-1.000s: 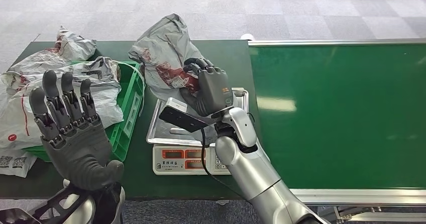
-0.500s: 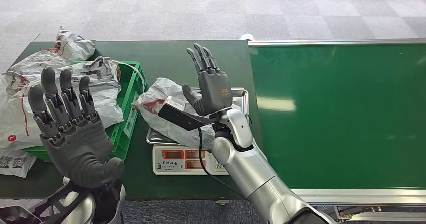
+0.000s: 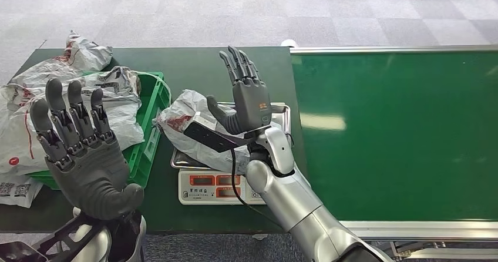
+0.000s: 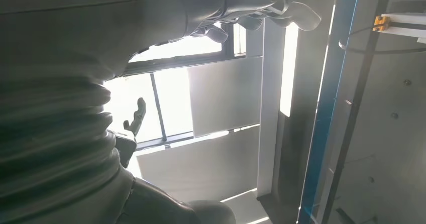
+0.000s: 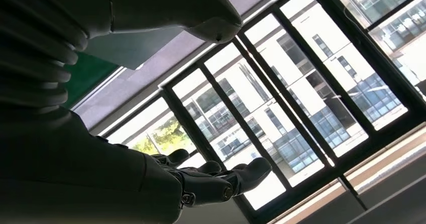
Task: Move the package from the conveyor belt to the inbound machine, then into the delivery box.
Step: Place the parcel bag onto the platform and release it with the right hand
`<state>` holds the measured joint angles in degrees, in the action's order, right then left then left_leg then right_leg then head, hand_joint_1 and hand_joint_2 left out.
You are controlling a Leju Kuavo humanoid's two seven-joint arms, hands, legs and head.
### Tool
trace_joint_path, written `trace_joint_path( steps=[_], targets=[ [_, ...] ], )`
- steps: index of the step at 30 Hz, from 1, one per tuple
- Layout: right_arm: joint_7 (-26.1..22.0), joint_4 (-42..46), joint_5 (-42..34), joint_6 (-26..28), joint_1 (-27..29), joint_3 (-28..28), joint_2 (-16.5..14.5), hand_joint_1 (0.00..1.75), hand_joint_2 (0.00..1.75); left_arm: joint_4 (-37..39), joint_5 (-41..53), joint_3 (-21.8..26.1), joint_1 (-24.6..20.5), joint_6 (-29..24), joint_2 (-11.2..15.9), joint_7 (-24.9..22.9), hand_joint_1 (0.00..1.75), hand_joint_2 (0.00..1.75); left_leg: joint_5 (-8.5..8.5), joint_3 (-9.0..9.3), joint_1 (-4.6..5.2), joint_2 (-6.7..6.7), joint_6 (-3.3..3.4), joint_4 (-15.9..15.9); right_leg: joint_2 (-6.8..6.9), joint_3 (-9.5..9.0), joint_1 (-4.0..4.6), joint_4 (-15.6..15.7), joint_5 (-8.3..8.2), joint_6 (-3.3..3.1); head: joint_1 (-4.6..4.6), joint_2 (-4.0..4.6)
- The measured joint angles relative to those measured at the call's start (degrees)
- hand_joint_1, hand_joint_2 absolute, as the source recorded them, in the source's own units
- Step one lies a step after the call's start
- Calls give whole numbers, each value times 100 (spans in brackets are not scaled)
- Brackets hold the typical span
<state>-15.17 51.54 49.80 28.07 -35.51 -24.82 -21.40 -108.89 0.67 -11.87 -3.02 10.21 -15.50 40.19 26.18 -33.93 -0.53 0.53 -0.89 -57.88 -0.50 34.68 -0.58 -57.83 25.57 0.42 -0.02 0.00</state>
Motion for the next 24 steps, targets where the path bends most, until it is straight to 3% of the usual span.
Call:
trace_joint_path(
  steps=[3, 7, 15, 19, 24],
  targets=[
    [-600, 466, -640, 211, 214, 74, 1, 0, 175, 11, 85, 1, -1, -41, 0, 0, 0, 175, 0, -1, 0, 2, 0, 0, 0, 2, 0, 0, 1, 0, -1, 0],
    [-1638, 1565, -1592, 846, 699, 308, 6, 0, 175, 118, 265, 2, -4, -215, 1, 0, 0, 175, 4, -2, 1, 3, 1, -1, 2, 4, -2, 0, 4, -1, -1, 0],
    [-2278, 3298, -1891, 1145, 1412, 641, 39, 0, 175, 472, 592, 18, -61, -490, 10, -39, 0, 175, 10, 2, 3, 0, 1, -1, 4, 3, -3, 3, 5, -1, -1, 0],
    [-2477, 4784, -1757, 1199, 1779, 980, 63, 0, 175, 1247, 1156, 259, -339, -1127, 69, -338, 0, 175, 10, 2, 4, 6, 1, -1, 10, 1, -4, 3, 5, 0, -2, 0],
    [-2492, 6355, -1544, 1208, 2042, 1161, 127, 0, 175, 2810, 2517, 690, -1158, -1921, 322, -957, 0, 175, 7, 8, 5, 3, 0, -1, 6, -2, -4, 3, 3, -2, -2, 0]
  ],
)
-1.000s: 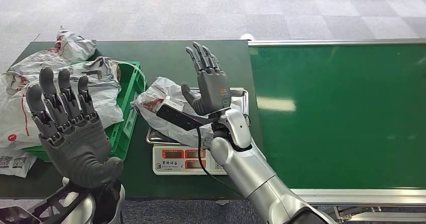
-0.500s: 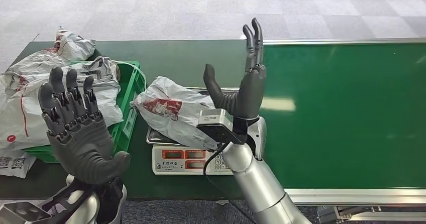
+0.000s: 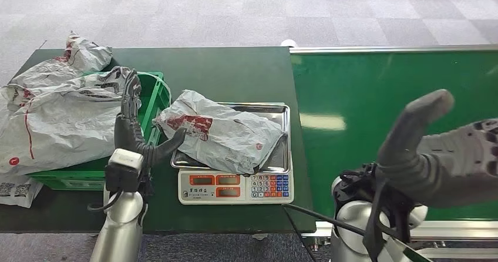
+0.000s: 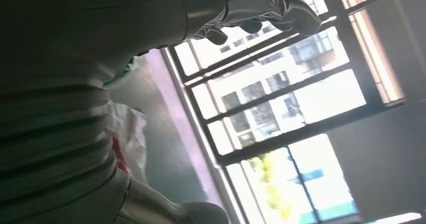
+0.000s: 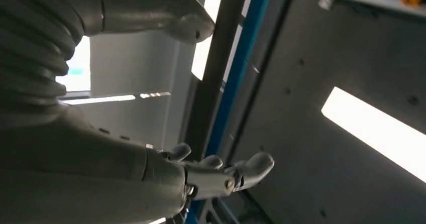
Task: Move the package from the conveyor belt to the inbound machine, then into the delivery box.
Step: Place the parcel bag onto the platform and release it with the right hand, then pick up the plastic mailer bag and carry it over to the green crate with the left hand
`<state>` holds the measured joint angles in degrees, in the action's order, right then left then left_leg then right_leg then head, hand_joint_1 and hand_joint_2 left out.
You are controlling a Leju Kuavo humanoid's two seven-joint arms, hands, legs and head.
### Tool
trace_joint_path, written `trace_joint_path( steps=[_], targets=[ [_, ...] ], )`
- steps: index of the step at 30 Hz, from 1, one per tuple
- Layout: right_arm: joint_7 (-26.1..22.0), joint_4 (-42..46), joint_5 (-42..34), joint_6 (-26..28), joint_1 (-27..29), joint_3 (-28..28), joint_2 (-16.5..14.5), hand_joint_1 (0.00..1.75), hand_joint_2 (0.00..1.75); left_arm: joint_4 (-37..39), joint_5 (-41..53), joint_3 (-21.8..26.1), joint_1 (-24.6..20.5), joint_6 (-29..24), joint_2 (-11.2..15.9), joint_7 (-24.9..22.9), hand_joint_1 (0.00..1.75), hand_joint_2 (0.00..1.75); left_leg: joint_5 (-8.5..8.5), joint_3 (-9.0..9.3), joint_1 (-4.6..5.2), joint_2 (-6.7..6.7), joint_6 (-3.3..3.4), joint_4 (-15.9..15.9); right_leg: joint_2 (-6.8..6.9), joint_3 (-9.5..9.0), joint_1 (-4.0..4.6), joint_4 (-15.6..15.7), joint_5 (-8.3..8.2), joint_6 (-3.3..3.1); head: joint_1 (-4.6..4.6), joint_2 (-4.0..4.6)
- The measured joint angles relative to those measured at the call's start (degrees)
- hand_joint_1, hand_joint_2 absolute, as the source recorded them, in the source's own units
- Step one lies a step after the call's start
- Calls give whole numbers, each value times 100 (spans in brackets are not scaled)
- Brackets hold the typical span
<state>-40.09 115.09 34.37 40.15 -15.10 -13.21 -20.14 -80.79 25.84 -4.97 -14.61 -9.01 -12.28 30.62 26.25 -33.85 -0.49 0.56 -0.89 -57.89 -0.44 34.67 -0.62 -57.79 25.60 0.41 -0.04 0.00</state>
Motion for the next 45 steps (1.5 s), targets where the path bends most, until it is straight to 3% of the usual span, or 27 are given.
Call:
trace_joint_path(
  steps=[4, 11, 22, 29, 30, 31, 34, 35, 45],
  targets=[
    [3, 459, 22, -1, 60, 11, 19, 0, 175, 1353, 1032, 29, -764, -128, 182, -295, 0, 175, -6, 2, -1, -8, -4, 0, -9, -1, 1, -1, -6, -2, 1, 0],
    [7, 519, -85, -17, 62, 10, 29, 0, 175, 3157, 1689, -69, -1697, -127, 266, -340, 0, 175, -9, 1, 0, -11, -3, 0, -11, -1, 0, -2, -12, -2, 0, 0],
    [8, 481, -119, -19, 44, -61, 29, 0, 175, 4215, 2326, -460, -2181, 142, 356, -590, 0, 175, -8, -5, -1, -11, -3, 1, -8, 2, 0, -2, -10, -3, 1, 0],
    [8, 282, -149, -26, 8, -128, 29, 0, 175, 4778, 2622, -867, -2443, 1293, 491, -381, 0, 175, -8, -4, -1, -11, -3, 0, -8, -1, 0, -2, -10, -3, -1, 0],
    [8, 257, -148, -26, 5, -132, 29, 0, 175, 4839, 2626, -908, -2486, 1389, 509, -328, 4, 175, -8, -4, -1, -10, -3, 0, -8, -1, 0, -2, -10, -3, 0, 0],
    [8, 235, -145, -26, 3, -136, 29, 0, 175, 4890, 2627, -939, -2528, 1448, 523, -286, 30, 175, -8, -4, -1, -9, -3, 0, -8, -2, 0, -2, -10, -3, 0, 0],
    [9, 188, -129, -26, -1, -144, 29, 0, 175, 5016, 2628, -1002, -2626, 1535, 553, -211, 154, 175, -8, -4, -1, -7, -3, 0, -8, -2, 0, -3, -10, -3, -1, 0],
    [9, 176, -118, -26, -2, -146, 29, 0, 175, 5049, 2624, -1019, -2644, 1546, 560, -191, 171, 175, -8, -4, -1, -7, -3, 0, -8, -2, 0, -3, -10, -3, 0, 0],
    [8, 133, -14, -26, -2, -183, 29, 0, 175, 5173, 2524, -1079, -2738, 1587, 598, -44, 175, 175, -8, -4, -1, -7, -3, 0, -7, -2, 0, -3, -10, -3, 0, 0]
  ],
)
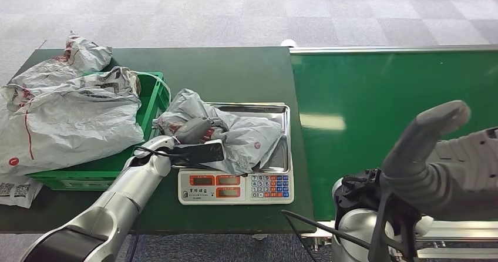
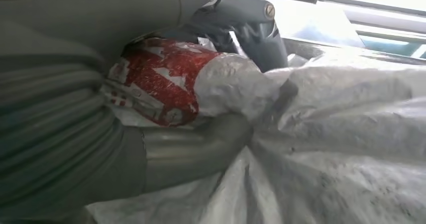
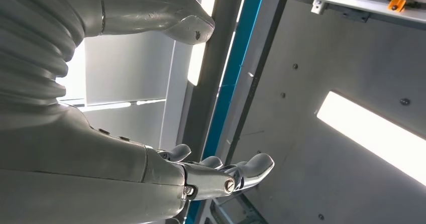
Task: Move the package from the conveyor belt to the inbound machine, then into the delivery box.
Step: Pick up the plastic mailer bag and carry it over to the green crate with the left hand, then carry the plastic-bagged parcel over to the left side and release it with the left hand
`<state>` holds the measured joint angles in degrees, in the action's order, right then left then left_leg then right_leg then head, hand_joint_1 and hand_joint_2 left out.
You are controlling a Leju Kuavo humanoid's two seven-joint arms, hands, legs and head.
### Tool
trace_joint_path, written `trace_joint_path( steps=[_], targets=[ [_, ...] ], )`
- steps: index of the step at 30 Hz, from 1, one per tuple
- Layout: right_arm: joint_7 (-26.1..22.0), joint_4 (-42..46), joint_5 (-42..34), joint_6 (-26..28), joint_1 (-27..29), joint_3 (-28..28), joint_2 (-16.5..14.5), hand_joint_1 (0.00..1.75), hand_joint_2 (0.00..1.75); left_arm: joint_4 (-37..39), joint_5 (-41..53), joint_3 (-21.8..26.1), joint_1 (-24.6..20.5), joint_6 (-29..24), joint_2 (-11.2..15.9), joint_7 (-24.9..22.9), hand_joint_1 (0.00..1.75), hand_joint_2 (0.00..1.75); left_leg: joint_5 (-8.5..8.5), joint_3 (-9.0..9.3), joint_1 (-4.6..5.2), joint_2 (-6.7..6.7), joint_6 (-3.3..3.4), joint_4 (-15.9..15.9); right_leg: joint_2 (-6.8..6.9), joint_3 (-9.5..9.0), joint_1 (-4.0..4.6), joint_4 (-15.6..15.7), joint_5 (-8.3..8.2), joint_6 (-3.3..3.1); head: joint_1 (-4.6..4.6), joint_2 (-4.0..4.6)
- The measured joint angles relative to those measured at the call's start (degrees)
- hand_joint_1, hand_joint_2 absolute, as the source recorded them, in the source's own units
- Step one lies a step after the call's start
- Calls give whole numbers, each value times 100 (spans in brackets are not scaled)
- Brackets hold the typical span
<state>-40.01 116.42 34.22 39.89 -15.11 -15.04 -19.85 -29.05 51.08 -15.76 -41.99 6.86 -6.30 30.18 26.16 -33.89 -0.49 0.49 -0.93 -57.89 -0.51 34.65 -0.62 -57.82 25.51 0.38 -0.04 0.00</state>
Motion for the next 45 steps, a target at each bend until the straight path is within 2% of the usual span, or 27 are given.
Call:
trace_joint_path(
  steps=[5, 8, 9, 12, 14, 16, 19, 23, 30, 33, 35, 38, 43, 45],
  targets=[
    [-1, -6, 21, 0, 7, 0, 0, 0, 175, 19, -70, 0, -33, -66, 6, 26, 175, 175, 0, 1, 0, -1, 0, 0, 1, 0, 0, 0, 0, 0, -1, 0],
    [1, -8, 40, 0, 7, 1, 0, 0, 175, 2, -127, 4, -38, -396, 11, 11, 171, 175, 0, 0, -1, -1, 0, 0, 1, 2, 1, 0, 0, 0, -1, 0],
    [1, -8, 61, 0, 8, 3, 0, 0, 175, -29, -164, 21, -37, -740, 13, -49, 171, 175, 0, -1, -1, -1, 0, 0, 1, 3, 1, 0, 0, 0, -1, 0],
    [-1, -3, 132, 0, 13, 29, 0, 0, 175, -261, -288, 205, -58, -2373, 14, -430, 175, 175, -1, -2, -3, -2, -1, 0, -1, 6, 3, -1, 0, -1, 1, 0],
    [-1, 2, 152, 1, 17, 49, 0, 0, 175, -470, -308, 416, -108, -3264, 19, -687, 175, 175, -1, -2, -3, -2, -1, 0, -1, 5, 3, -1, 0, -1, 1, 0],
    [0, 4, 161, 2, 18, 60, 0, 0, 175, -636, -305, 587, -150, -3684, 31, -828, 175, 175, -1, -2, -3, 1, -1, 0, 0, 5, 3, -1, 0, -1, 0, 0],
    [-1, 5, 162, 2, 19, 70, 0, 0, 175, -829, -281, 751, -158, -3884, 59, -895, 175, 175, -1, -4, -3, 4, -1, 0, 1, 4, 3, -2, 0, -1, -1, 0],
    [-1, 4, 146, 2, 20, 78, 0, 0, 175, -1304, 1, 1071, -35, -4538, 163, -1089, 175, 175, 0, -4, -3, -11, -1, 0, -11, 6, 3, -3, 0, -1, -1, 0],
    [1, 3, 119, 2, 24, 95, 0, 0, 175, -2782, 1475, 2502, 423, -4689, 201, -1243, 175, 175, 0, -4, -7, -15, -2, 2, -21, 10, 7, -3, 3, -5, 1, 0],
    [3, 3, 103, 2, 26, 105, 0, 0, 175, -3266, 2909, 3129, 596, -4693, 163, -1680, 175, 175, 1, -4, -7, -19, -2, 2, -23, 11, 6, -3, 4, -6, -1, 0],
    [4, 3, 99, 2, 29, 114, 0, 0, 175, -3392, 3450, 3457, 663, -4693, 158, -2028, 175, 175, 1, -3, -6, -22, -2, 2, -27, 12, 5, -3, 3, -6, 0, 0],
    [3, 3, 99, 2, 34, 122, 0, 0, 175, -3501, 3546, 3760, 739, -4693, 160, -2191, 175, 175, 0, -3, -5, -16, -2, 2, -22, 11, 6, -3, 3, -6, 2, 0],
    [3, 3, 100, 2, 35, 125, 0, 0, 175, -3602, 3550, 3978, 809, -4693, 163, -2245, 175, 175, 0, -3, -5, -11, -2, 2, -15, 8, 5, -3, 3, -6, 1, 0],
    [3, 3, 110, 2, 36, 126, 0, 0, 175, -3577, 3552, 3956, 823, -4693, 222, -2629, 175, 175, 0, -1, -5, -15, -2, 2, -18, 10, 5, -3, 3, -6, 0, 0]
  ],
)
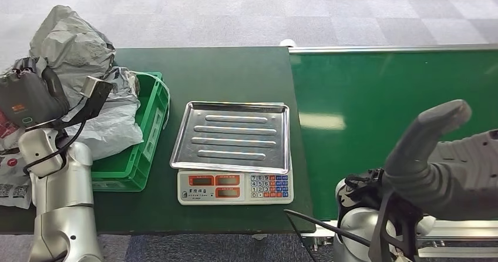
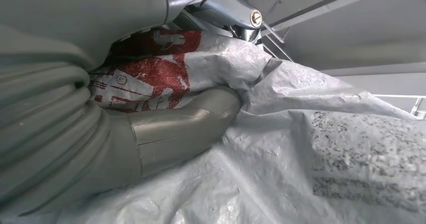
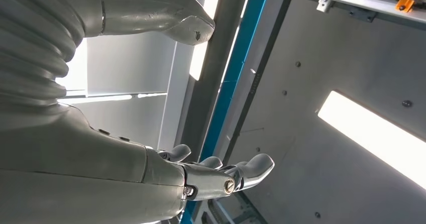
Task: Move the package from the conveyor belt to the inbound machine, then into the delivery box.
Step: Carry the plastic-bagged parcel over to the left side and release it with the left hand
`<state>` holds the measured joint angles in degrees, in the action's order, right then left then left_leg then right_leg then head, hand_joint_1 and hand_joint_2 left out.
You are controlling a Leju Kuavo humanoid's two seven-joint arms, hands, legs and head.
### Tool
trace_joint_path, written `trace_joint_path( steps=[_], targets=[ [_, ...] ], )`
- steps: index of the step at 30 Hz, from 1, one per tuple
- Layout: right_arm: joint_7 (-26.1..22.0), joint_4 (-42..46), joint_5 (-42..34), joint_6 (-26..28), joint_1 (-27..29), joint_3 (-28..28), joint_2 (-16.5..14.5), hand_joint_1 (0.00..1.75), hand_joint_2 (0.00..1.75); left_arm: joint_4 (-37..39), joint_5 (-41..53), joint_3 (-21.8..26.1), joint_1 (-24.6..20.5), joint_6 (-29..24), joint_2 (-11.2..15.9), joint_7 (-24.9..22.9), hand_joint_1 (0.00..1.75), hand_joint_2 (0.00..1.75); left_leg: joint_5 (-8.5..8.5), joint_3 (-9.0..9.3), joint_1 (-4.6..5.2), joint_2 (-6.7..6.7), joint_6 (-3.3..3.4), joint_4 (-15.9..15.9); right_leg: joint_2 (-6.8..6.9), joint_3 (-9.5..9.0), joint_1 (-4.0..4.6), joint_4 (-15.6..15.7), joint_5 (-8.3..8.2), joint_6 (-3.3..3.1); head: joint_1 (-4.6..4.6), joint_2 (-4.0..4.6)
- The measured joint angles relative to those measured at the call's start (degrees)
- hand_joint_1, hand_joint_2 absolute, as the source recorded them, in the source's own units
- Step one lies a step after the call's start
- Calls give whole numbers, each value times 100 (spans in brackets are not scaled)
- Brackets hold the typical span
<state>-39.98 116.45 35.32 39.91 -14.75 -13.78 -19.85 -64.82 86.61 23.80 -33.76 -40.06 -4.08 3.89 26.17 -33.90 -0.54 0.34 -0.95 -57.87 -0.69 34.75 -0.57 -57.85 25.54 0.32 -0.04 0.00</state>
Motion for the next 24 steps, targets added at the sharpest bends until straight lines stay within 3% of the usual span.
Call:
trace_joint_path(
  steps=[2, 4, 6, 10, 16, 22, 24],
  targets=[
    [0, 0, 27, 0, 7, 2, 1, 0, 175, 160, 3, -184, 5, 0, 159, -789, 175, 175, 0, 2, 0, -5, 0, 0, -5, 3, 0, 0, 0, 0, 1, 0],
    [0, 1, 58, 0, 13, 6, 2, 0, 175, 407, 3, -432, 1, 0, 333, -1366, 93, 175, 0, 3, -1, -3, -1, 0, -5, 3, 1, 0, 0, -1, 2, 0],
    [0, 2, 69, 0, 14, 9, 2, 0, 175, 632, 3, -598, -2, 0, 448, -1530, 5, 175, -1, 2, -1, 1, -1, 0, -1, 1, 2, 0, 1, -1, 1, 0],
    [0, 1, 62, 0, 15, 9, 2, 0, 175, 915, -2, -769, -5, 0, 569, -1590, 0, 175, -1, 2, -1, -15, -2, 0, -15, 4, 2, 0, -3, -5, 0, 0],
    [0, 1, 32, 0, 15, 9, 2, 0, 175, 743, -267, -799, 52, 0, 576, -935, 0, 175, 0, 0, 0, -11, -1, 0, -15, 4, 0, 0, -4, -5, 0, 0],
    [0, 2, 30, 0, 16, 10, 2, 0, 175, 623, -326, -799, 66, 0, 564, -882, 0, 175, 0, 0, -1, -10, -2, 0, -15, 5, 1, 0, -4, -6, 1, 0],
    [0, 1, 31, 0, 16, 11, 2, 0, 175, 609, -327, -799, 68, 0, 561, -878, 0, 87, 0, 1, -1, -10, -2, 0, -15, 5, 2, 0, -4, -6, 1, 0]
  ],
)
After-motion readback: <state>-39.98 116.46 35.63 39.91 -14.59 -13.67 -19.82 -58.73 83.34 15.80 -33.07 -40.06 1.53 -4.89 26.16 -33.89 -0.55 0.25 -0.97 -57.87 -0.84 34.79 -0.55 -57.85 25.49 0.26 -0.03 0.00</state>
